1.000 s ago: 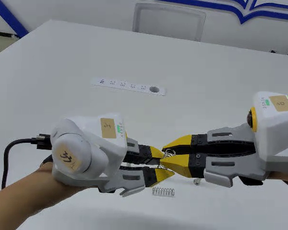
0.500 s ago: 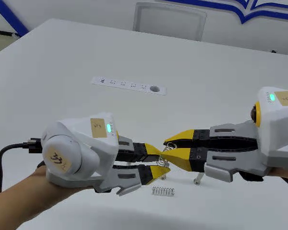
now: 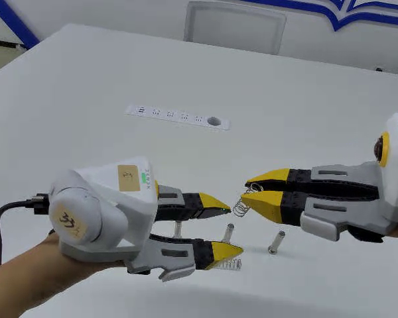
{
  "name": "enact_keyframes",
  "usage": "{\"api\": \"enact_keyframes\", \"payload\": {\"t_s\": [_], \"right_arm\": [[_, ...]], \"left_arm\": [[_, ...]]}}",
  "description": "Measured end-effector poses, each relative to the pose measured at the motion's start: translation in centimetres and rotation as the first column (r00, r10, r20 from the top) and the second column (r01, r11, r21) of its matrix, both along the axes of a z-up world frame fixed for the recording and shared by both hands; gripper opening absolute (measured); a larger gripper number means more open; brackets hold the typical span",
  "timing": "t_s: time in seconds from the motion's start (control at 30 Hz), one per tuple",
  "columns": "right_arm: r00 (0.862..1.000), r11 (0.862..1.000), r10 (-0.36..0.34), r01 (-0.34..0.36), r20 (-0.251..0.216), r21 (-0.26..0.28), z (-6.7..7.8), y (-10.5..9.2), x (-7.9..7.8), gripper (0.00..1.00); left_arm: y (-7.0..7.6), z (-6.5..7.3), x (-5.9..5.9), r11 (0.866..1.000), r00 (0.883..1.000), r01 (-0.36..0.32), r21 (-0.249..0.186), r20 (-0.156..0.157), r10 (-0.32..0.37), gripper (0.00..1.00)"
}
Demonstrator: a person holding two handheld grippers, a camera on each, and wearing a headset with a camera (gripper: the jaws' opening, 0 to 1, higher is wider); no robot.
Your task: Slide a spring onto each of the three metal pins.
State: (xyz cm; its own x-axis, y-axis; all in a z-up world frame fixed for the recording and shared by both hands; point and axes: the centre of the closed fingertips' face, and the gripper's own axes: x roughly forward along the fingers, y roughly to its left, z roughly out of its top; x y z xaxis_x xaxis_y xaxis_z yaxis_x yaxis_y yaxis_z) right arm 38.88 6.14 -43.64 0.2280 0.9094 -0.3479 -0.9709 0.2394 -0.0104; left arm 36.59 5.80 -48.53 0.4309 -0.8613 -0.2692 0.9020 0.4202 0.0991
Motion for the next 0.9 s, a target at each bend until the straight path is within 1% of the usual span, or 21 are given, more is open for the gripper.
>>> {"api": "enact_keyframes", "payload": {"t_s": [0.07, 0.17, 0.2, 0.23, 0.3, 0.37, 0.4, 0.43, 0.5, 0.57, 0.63, 0.73, 0.9], "right_arm": [[1.000, 1.000, -0.026, 0.026, 0.001, 0.000, 0.0, -0.7, 0.6, 0.11], [0.998, 0.998, -0.063, 0.064, 0.009, -0.021, -0.5, -1.9, 1.4, 0.11], [0.997, 0.997, -0.077, 0.078, 0.009, -0.022, -0.6, -2.2, 1.7, 0.11], [0.995, 0.995, -0.095, 0.095, 0.006, -0.023, -0.8, -2.8, 2.1, 0.11], [0.992, 0.992, -0.127, 0.127, -0.005, -0.018, -1.0, -3.5, 2.6, 0.11], [0.986, 0.987, -0.163, 0.163, -0.017, -0.012, -1.4, -4.3, 3.2, 0.11], [0.982, 0.982, -0.190, 0.190, -0.017, -0.013, -1.7, -4.9, 3.8, 0.11], [0.977, 0.977, -0.213, 0.213, -0.023, -0.010, -1.9, -5.2, 4.2, 0.11], [0.965, 0.967, -0.256, 0.256, -0.052, -0.005, -2.7, -6.1, 4.9, 0.11], [0.958, 0.959, -0.284, 0.283, -0.051, -0.025, -3.6, -6.8, 5.4, 0.11], [0.952, 0.954, -0.301, 0.299, -0.061, -0.033, -4.2, -7.2, 5.7, 0.11], [0.940, 0.942, -0.334, 0.331, -0.063, -0.056, -5.5, -7.9, 6.1, 0.11], [0.928, 0.929, -0.365, 0.359, -0.076, -0.087, -7.3, -8.6, 6.6, 0.11]], "left_arm": [[0.3, -0.1, 0.2, 1.000, 1.000, -0.011, 0.002, 0.000, 0.011, 0.39], [1.0, -0.2, 0.7, 0.999, 0.999, -0.047, 0.003, -0.002, 0.047, 0.49], [1.2, -0.1, 0.9, 0.998, 0.998, -0.063, -0.003, -0.012, 0.063, 0.54], [1.5, 0.0, 1.1, 0.997, 0.996, -0.081, -0.021, -0.028, 0.080, 0.57], [2.0, 0.0, 1.3, 0.996, 0.996, -0.088, -0.025, -0.034, 0.088, 0.61], [2.6, -0.2, 1.7, 0.993, 0.993, -0.114, -0.014, -0.033, 0.114, 0.62], [2.9, -0.4, 1.9, 0.992, 0.991, -0.128, -0.012, -0.036, 0.128, 0.64], [3.1, -0.4, 2.0, 0.990, 0.989, -0.142, -0.016, -0.040, 0.141, 0.66], [3.5, -0.3, 2.3, 0.986, 0.985, -0.166, -0.031, -0.045, 0.164, 0.73], [3.8, -0.2, 2.6, 0.982, 0.982, -0.187, -0.036, -0.038, 0.185, 0.78], [4.0, -0.3, 2.7, 0.980, 0.980, -0.198, -0.035, -0.041, 0.197, 0.82], [4.7, -0.5, 2.9, 0.976, 0.976, -0.216, -0.029, -0.042, 0.215, 0.85], [5.6, -0.8, 3.2, 0.967, 0.966, -0.254, -0.030, -0.052, 0.252, 0.94]]}}
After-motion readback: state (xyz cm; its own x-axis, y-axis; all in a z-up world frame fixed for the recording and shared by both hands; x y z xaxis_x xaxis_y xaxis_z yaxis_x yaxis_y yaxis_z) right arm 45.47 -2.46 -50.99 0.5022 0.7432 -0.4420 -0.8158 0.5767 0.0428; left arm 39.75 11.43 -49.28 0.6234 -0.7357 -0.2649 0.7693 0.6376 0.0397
